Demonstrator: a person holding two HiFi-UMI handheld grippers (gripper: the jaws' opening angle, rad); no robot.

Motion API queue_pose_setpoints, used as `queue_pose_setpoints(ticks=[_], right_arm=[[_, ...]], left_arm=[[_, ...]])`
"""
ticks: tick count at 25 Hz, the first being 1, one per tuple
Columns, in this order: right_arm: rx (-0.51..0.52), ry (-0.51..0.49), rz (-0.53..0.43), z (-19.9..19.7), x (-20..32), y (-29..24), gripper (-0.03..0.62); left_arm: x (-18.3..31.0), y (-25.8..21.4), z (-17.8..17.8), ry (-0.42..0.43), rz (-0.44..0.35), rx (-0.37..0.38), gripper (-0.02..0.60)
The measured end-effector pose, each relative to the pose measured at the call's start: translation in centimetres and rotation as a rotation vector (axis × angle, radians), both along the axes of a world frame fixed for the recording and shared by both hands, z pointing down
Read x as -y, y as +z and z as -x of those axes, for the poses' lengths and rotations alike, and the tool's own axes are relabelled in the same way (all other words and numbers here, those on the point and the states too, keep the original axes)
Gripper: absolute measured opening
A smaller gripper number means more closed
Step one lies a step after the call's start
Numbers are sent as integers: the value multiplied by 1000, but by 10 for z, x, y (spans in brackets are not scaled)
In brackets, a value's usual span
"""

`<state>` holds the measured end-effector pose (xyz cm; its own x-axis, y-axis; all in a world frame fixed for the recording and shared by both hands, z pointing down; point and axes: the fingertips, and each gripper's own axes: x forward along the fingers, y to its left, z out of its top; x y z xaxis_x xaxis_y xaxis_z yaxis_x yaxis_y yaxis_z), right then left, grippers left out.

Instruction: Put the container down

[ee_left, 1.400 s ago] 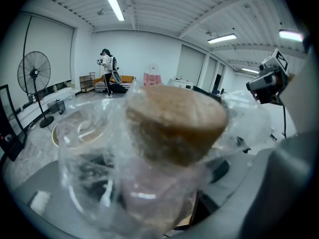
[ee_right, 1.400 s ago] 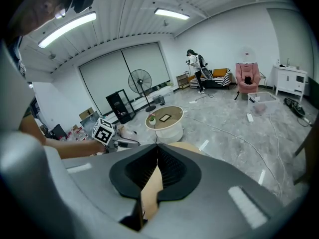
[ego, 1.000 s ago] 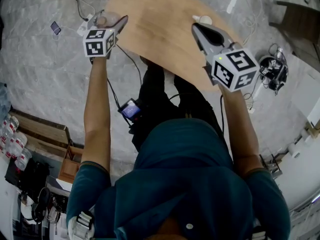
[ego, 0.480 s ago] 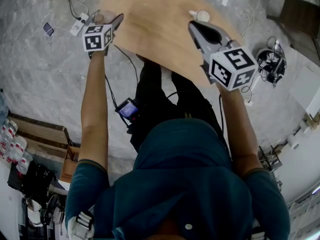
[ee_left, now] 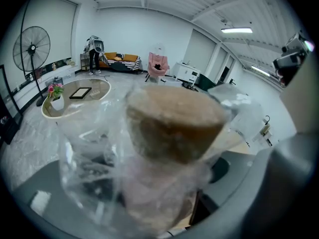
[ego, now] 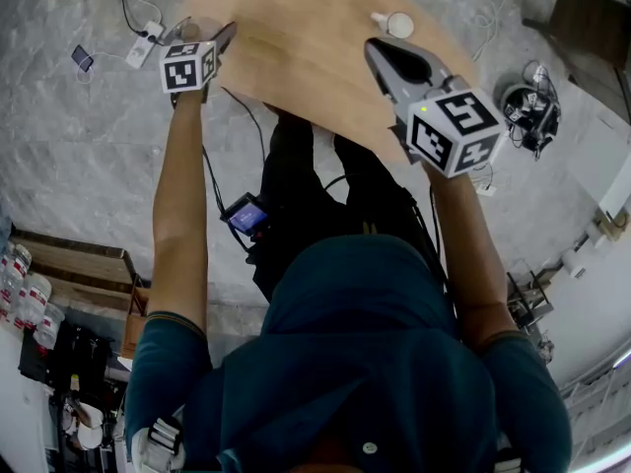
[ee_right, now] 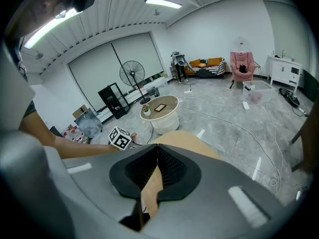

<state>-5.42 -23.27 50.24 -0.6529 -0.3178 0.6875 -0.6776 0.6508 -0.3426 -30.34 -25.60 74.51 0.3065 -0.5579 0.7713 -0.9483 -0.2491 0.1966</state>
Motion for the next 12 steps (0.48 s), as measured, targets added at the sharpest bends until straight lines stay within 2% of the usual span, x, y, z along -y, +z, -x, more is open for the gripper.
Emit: queue_pose_setpoints(ticks=[12], right_arm=[[-27, 16, 25, 15, -3, 21, 11]], left_arm=[[2, 50, 11, 0, 35, 1, 411]])
